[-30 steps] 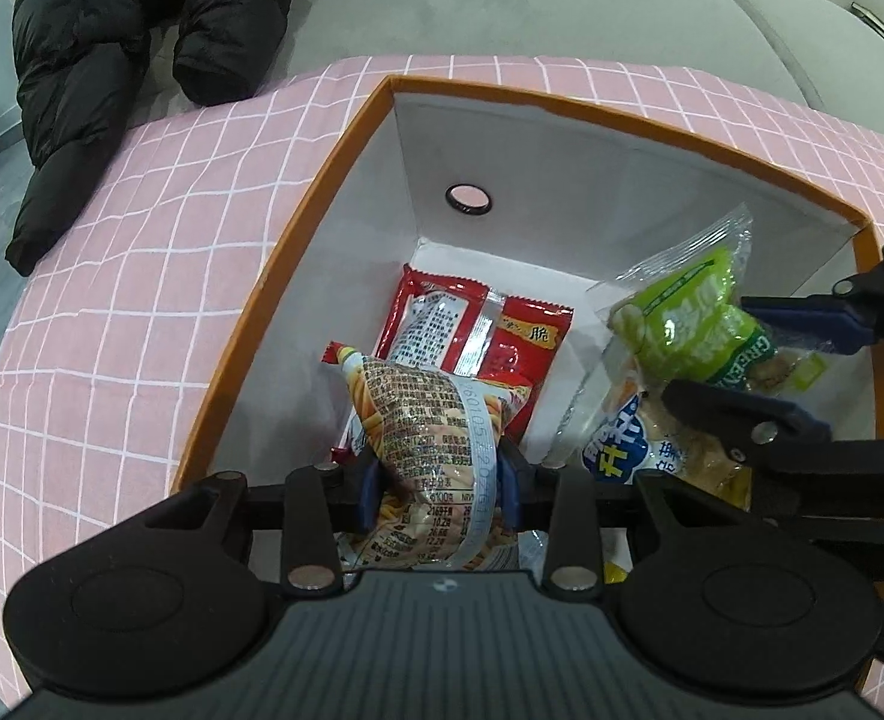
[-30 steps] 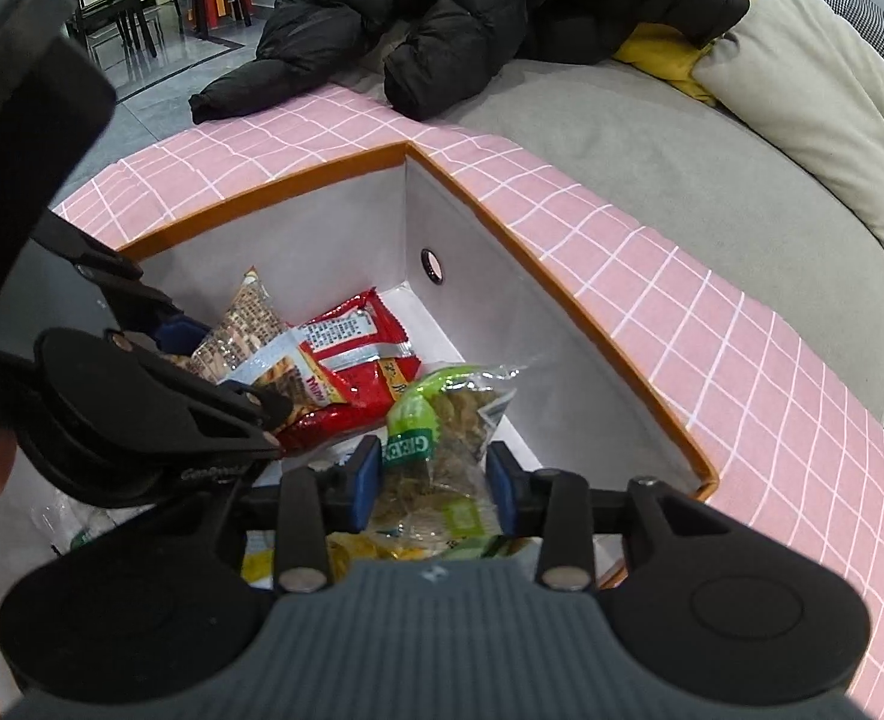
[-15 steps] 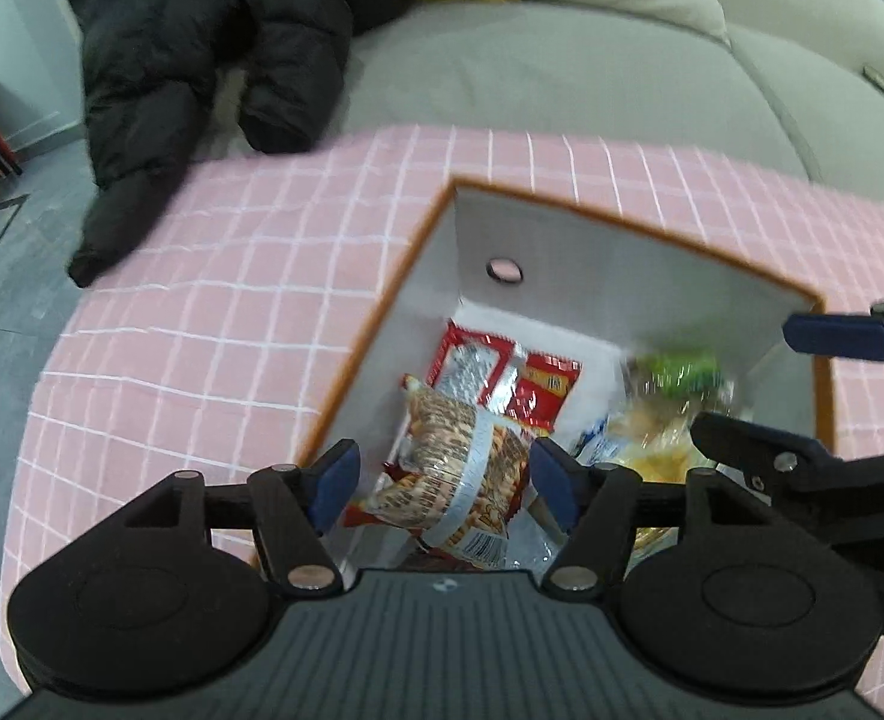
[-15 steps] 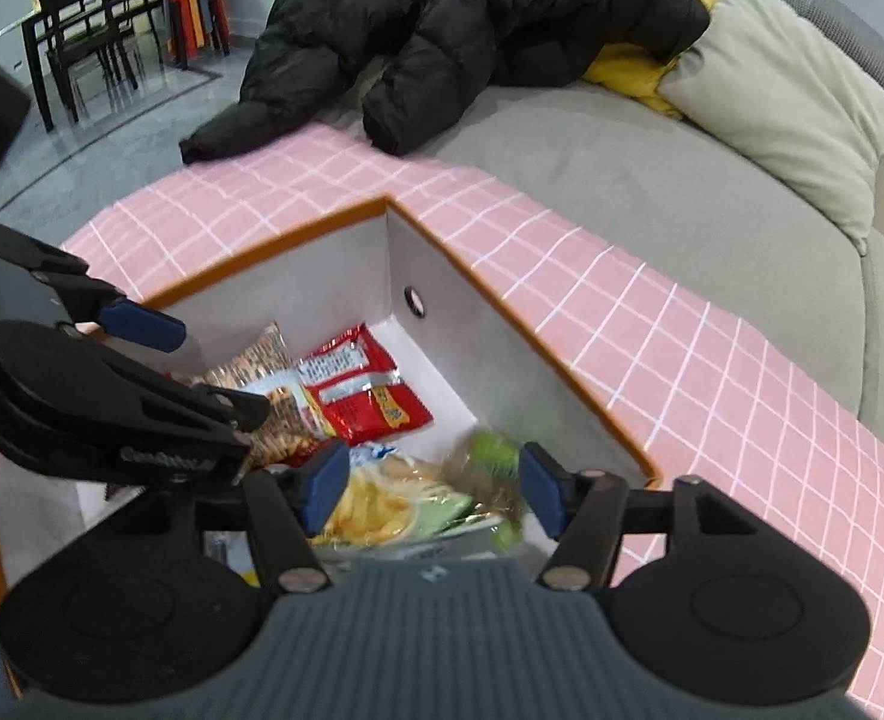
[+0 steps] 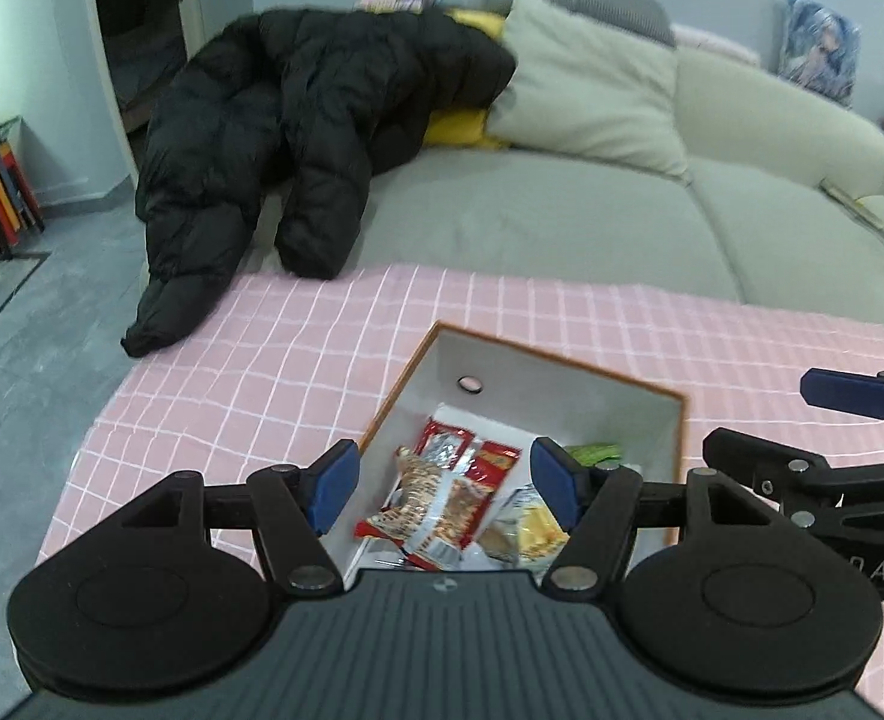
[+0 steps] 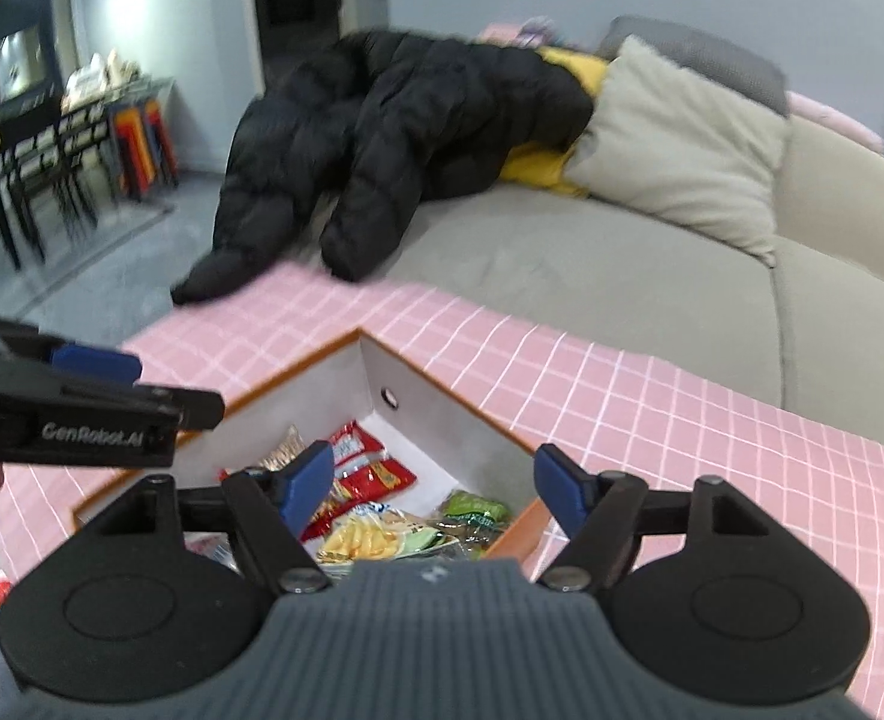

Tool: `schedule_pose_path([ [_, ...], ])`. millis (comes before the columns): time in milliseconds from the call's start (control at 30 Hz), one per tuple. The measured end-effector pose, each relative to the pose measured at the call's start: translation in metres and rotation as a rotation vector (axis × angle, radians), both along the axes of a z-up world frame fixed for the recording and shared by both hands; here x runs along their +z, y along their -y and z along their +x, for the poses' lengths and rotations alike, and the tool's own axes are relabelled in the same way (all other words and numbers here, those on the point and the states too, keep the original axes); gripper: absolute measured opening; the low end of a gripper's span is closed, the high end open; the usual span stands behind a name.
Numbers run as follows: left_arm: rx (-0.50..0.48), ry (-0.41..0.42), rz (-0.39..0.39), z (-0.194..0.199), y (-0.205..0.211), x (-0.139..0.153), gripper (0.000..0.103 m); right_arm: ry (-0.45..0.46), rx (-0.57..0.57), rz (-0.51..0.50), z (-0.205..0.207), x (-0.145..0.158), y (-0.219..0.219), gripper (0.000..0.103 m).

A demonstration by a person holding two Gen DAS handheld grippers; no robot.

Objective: Organize snacks

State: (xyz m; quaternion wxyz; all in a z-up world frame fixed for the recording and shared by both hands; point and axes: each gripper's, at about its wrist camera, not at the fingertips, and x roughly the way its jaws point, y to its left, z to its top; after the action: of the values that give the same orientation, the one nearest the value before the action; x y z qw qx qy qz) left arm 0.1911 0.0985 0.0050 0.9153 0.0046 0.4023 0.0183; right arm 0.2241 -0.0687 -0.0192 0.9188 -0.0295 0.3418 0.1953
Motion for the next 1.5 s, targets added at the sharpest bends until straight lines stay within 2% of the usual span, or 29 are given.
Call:
schedule_pose_path([
  [33, -0.01, 0.01, 0.001, -0.007, 0.002, 0.005, 0.077, 0.012, -0.011, 0.019, -0.008, 0.004, 0.005, 0.082],
  [167, -0.052, 0.047, 0.007, -0.032, 0.01, 0.017, 0.077, 0.037, -0.046, 0.048, -0.037, 0.015, 0.018, 0.082],
  [333, -0.042, 0.08, 0.042, -0.059, 0.015, 0.019, 0.077, 0.044, -0.095, 0.055, -0.074, 0.018, 0.032, 0.083],
  [467, -0.023, 0.11, 0.022, -0.082, 0.017, 0.012, 0.077, 0.03, -0.148, 0.078, -0.101, 0.01, 0.042, 0.084],
  [567, -0.015, 0.122, 0.014, -0.097, 0.022, 0.004, 0.077, 0.021, -0.162, 0.046, -0.117, 0.0, 0.043, 0.084],
  [700, -0.034, 0.084, 0.04, -0.109, 0.029, -0.011, 0.077, -0.013, -0.169, 0.025, -0.134, -0.015, 0.044, 0.084],
  [900, -0.067, 0.02, 0.063, -0.116, 0.038, -0.03, 0.077, -0.082, -0.167, 0.018, -0.149, -0.032, 0.041, 0.084],
  [1500, -0.049, 0.001, 0.035, -0.117, 0.047, -0.04, 0.077, -0.079, -0.232, -0.025, -0.147, -0.044, 0.044, 0.084],
])
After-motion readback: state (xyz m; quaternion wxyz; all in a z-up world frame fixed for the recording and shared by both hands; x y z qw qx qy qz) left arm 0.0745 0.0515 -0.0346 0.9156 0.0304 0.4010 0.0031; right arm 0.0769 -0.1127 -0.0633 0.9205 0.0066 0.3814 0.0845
